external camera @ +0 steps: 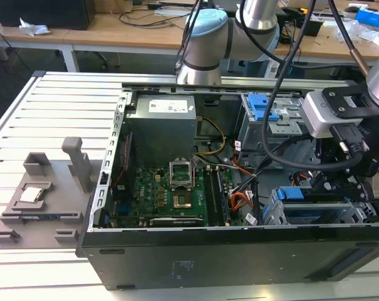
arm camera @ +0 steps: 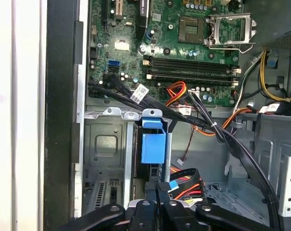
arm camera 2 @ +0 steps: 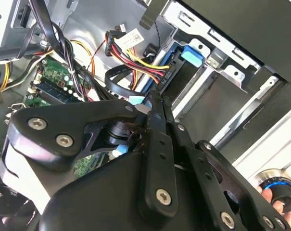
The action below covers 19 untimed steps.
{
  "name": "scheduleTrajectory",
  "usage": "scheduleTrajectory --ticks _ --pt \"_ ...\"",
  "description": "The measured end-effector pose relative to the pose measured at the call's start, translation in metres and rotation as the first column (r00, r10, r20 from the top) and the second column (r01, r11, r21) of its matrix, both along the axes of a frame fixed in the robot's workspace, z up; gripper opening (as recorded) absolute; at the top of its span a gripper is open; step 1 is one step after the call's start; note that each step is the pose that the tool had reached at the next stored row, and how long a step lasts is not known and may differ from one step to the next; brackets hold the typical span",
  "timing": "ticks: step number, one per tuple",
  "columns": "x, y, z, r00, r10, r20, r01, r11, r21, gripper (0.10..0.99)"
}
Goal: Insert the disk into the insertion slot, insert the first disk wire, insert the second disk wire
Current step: 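Insert the second disk wire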
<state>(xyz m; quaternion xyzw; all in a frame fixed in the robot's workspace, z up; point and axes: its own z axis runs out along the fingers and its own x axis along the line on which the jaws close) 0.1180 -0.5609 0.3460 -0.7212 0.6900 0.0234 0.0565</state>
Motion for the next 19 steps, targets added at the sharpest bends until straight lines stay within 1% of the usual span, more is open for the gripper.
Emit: scheduleTrajectory --ticks 2,4,8,12,13,15,17,19 --pt "0.0001 -0.0003 0.0018 1.0000 -0.002 0.0001 0.002 1.0000 0.000 0.133" --pt "0.0001 -0.0008 0.0020 1.0000 -0.004 0.0000 0.004 1.0000 0.000 0.133" --pt "0.0027 -0.0012 -0.0002 0.9999 -0.014 -0.0014 0.014 0.9999 0.000 0.133" --pt "0.0031 -0.0012 -0.0027 0.9997 -0.024 -0.0018 0.024 0.9997 0.000 0.133" --pt "0.0031 -0.0011 -0.0028 0.9995 -0.031 -0.0019 0.031 0.9995 0.002 0.133" --pt "0.0029 -0.0012 -0.0028 0.9960 -0.090 -0.0019 0.090 0.9960 0.003 0.133" --pt "0.0025 -0.0012 -0.0028 0.9931 -0.117 -0.0019 0.117 0.9931 0.004 0.133" --pt "0.0010 -0.0012 -0.0029 0.9927 -0.121 -0.0024 0.121 0.9926 0.008 0.133"
